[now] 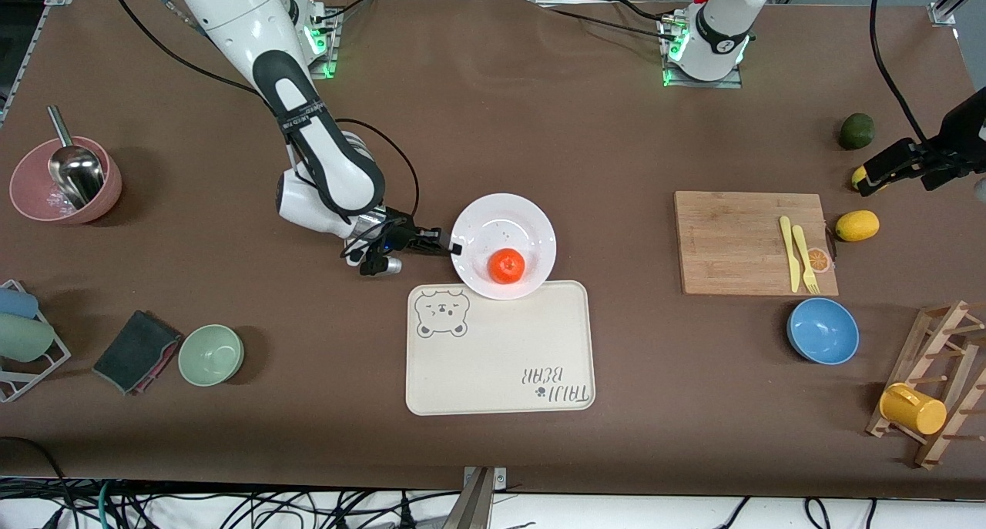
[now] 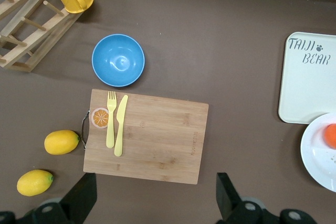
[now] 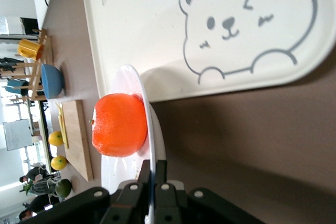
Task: Place orange and plate with both arms
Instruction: 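Lower the plate onto the bear tray with the right gripper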
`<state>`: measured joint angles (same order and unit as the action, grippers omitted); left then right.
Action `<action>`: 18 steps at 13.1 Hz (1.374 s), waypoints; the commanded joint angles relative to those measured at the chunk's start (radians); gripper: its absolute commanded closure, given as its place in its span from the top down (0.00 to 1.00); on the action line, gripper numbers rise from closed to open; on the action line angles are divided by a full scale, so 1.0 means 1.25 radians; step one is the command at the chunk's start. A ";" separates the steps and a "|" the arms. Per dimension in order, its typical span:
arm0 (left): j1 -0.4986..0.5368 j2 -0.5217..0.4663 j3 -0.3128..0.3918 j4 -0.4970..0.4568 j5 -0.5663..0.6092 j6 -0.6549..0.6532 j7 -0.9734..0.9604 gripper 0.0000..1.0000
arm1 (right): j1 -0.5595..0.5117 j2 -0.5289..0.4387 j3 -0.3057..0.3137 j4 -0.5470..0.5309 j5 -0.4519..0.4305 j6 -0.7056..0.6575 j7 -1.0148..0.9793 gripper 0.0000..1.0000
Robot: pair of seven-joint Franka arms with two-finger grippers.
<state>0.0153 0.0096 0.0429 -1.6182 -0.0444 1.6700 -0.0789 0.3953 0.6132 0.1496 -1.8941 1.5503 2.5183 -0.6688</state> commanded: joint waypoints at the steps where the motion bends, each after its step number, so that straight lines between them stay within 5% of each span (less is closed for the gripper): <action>1: -0.002 0.010 -0.001 0.026 0.011 -0.018 0.004 1.00 | -0.006 -0.018 0.006 0.028 0.059 0.004 -0.021 0.00; 5: -0.002 0.010 -0.001 0.026 0.011 -0.019 0.004 1.00 | -0.025 -0.006 0.001 0.104 0.065 0.007 -0.016 0.00; 15: -0.002 0.010 -0.001 0.026 0.011 -0.019 0.004 1.00 | -0.027 0.285 -0.047 0.449 0.058 0.022 -0.011 0.00; 18: -0.001 0.011 0.000 0.026 0.010 -0.019 0.004 1.00 | -0.024 0.313 -0.047 0.470 0.054 0.037 -0.011 0.00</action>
<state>0.0153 0.0098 0.0423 -1.6169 -0.0444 1.6692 -0.0789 0.3590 0.9705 0.0869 -1.3645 1.6061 2.5464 -0.6737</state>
